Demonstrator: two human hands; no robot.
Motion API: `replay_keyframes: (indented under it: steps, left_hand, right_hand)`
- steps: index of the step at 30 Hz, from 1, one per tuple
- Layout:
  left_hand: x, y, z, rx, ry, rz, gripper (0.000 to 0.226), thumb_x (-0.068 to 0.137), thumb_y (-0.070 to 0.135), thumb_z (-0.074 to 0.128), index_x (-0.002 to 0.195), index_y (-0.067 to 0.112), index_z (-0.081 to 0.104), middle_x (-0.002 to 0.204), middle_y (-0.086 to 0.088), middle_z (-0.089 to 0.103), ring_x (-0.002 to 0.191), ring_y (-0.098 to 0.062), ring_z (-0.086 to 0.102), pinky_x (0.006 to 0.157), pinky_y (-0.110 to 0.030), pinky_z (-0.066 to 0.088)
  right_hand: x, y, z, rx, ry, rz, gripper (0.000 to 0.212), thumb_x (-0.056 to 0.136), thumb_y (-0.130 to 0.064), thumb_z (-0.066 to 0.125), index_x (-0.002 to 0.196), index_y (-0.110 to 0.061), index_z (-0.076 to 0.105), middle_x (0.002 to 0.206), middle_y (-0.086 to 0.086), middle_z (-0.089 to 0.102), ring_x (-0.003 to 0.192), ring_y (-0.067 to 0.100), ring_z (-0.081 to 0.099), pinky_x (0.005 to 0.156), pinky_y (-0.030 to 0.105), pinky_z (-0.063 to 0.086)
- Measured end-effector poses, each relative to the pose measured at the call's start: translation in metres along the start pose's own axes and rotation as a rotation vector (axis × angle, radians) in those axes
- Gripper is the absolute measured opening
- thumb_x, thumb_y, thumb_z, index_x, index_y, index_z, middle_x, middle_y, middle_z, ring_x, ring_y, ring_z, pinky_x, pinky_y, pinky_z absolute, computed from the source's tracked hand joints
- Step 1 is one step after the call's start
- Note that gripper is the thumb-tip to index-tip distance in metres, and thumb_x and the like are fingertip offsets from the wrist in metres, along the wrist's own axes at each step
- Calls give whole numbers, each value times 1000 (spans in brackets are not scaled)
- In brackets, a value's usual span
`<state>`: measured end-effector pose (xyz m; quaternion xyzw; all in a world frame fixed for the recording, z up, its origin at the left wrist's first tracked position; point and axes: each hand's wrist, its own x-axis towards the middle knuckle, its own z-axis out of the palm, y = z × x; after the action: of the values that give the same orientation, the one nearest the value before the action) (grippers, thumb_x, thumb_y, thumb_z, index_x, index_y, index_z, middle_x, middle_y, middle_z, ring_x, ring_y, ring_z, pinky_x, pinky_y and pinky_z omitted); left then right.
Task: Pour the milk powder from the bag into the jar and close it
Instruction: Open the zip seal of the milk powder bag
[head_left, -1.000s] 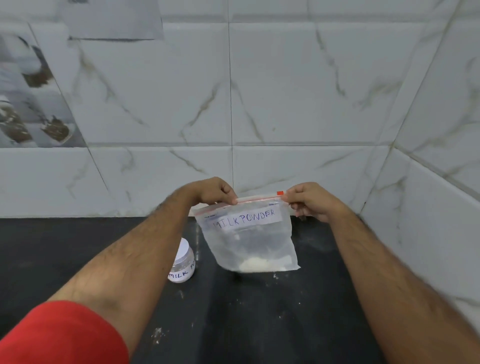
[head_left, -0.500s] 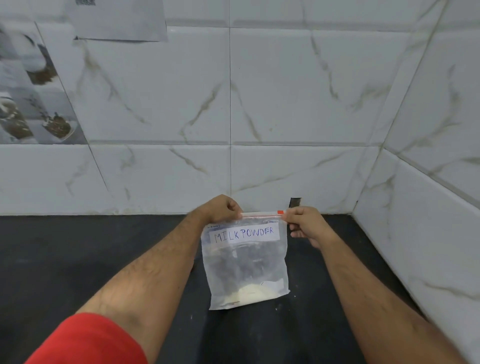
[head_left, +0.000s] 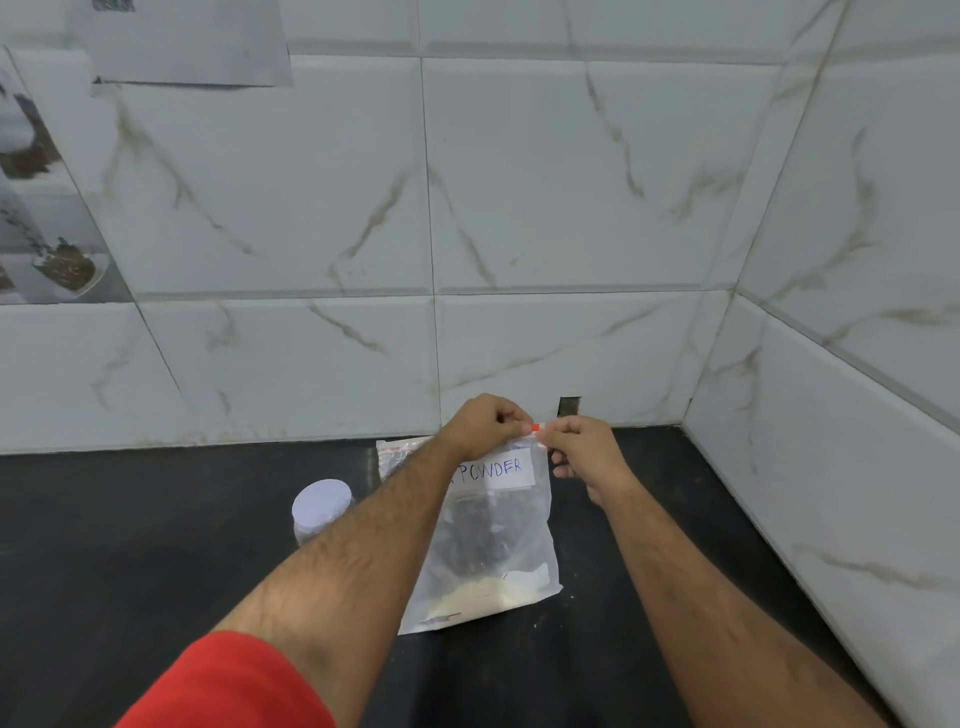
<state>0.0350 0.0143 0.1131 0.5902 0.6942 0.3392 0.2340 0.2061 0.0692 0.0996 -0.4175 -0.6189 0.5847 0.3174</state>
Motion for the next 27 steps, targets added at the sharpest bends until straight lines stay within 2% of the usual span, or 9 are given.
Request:
replay_keyframes:
  steps: [3, 7, 11, 14, 15, 17, 19, 23, 27]
  left_hand:
    - [0, 0, -2, -62, -13, -10, 16, 88, 26, 73, 97, 14, 79, 75, 8, 68, 68, -2, 56, 67, -21, 45]
    - [0, -2, -3, -155, -48, -29, 17, 88, 25, 73, 97, 12, 79, 77, 10, 70, 66, 4, 58, 71, -18, 45]
    - [0, -3, -3, -209, -64, -47, 17, 88, 25, 72, 95, 10, 78, 88, 1, 75, 77, -6, 64, 77, -22, 50]
    - [-1, -1, -4, -229, -59, -53, 13, 87, 25, 72, 88, 14, 79, 92, -1, 77, 83, -9, 67, 80, -23, 52]
    - [-2, 0, -4, -231, -53, -55, 10, 86, 24, 72, 82, 17, 79, 91, 0, 77, 83, -9, 67, 80, -25, 53]
    - [-3, 1, -3, -229, -41, -49, 21, 85, 20, 71, 64, 26, 74, 86, 2, 76, 82, -10, 67, 82, -28, 53]
    - [-4, 0, 0, -224, -24, -46, 29, 83, 16, 68, 55, 24, 67, 82, 1, 74, 80, -10, 65, 79, -29, 51]
    - [-7, -3, 0, -204, -13, -44, 27, 84, 17, 69, 58, 22, 64, 83, -2, 73, 83, -13, 65, 78, -30, 50]
    - [-11, -8, -6, -200, 1, -66, 27, 84, 18, 71, 58, 22, 67, 80, 2, 73, 79, -11, 62, 75, -28, 48]
  right_hand:
    - [1, 1, 2, 6, 3, -2, 6, 88, -11, 72, 83, -8, 70, 69, 2, 65, 52, 8, 52, 49, 24, 48]
    - [5, 0, 2, -29, 7, -9, 8, 89, -13, 71, 84, -6, 70, 70, 2, 65, 57, 9, 54, 51, 24, 48]
    - [7, -1, 3, -48, 15, -5, 14, 87, -15, 73, 88, -1, 70, 71, 3, 66, 61, 10, 56, 53, 25, 47]
    - [6, -2, 4, -58, 24, -3, 11, 87, -14, 71, 85, -3, 70, 70, 1, 67, 62, 9, 58, 54, 25, 46]
    - [6, -2, 4, -60, 26, -2, 12, 87, -14, 70, 86, -2, 70, 68, 0, 67, 61, 9, 57, 53, 25, 45]
    - [5, -2, 5, -59, 29, -5, 15, 87, -13, 70, 88, 2, 70, 66, -1, 64, 59, 9, 54, 50, 24, 42]
    - [3, -2, 7, -63, 29, -7, 16, 88, -12, 69, 87, 4, 69, 65, 2, 60, 57, 10, 49, 47, 22, 39]
    - [-3, -3, 12, -49, 35, -24, 17, 90, -7, 65, 74, -4, 62, 57, -1, 52, 52, 9, 42, 41, 14, 34]
    - [-5, -4, 10, -67, 54, -21, 19, 94, -7, 62, 74, -7, 60, 61, -2, 53, 55, 8, 42, 40, 9, 33]
